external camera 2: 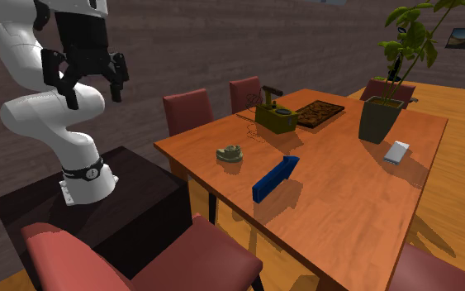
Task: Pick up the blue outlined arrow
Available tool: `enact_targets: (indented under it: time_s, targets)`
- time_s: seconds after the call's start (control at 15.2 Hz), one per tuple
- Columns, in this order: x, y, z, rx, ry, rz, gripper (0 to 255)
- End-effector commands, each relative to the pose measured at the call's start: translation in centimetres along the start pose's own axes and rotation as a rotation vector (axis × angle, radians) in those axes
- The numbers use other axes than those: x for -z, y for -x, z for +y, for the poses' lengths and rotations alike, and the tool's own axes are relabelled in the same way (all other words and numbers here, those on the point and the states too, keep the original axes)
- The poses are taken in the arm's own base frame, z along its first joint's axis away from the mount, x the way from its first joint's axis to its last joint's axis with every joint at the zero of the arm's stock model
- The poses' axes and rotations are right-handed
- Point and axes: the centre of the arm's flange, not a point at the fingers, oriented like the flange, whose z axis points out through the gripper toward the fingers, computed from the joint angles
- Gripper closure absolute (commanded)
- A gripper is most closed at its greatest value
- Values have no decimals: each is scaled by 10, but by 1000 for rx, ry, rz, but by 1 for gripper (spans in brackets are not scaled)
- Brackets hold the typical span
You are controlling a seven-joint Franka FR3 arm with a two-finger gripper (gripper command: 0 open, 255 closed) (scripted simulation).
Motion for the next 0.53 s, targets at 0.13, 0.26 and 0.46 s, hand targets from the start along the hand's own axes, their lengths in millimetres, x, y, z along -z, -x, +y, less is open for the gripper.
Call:
enact_targets:
  time_s: [0.13, 0.26, 0.46]
  targets:
    - [-9, -22, -12, 24, -7, -8, 0]
    - [-18, -44, -25, 49, -14, -16, 0]
    - [-32, -76, -45, 85, -24, -27, 0]
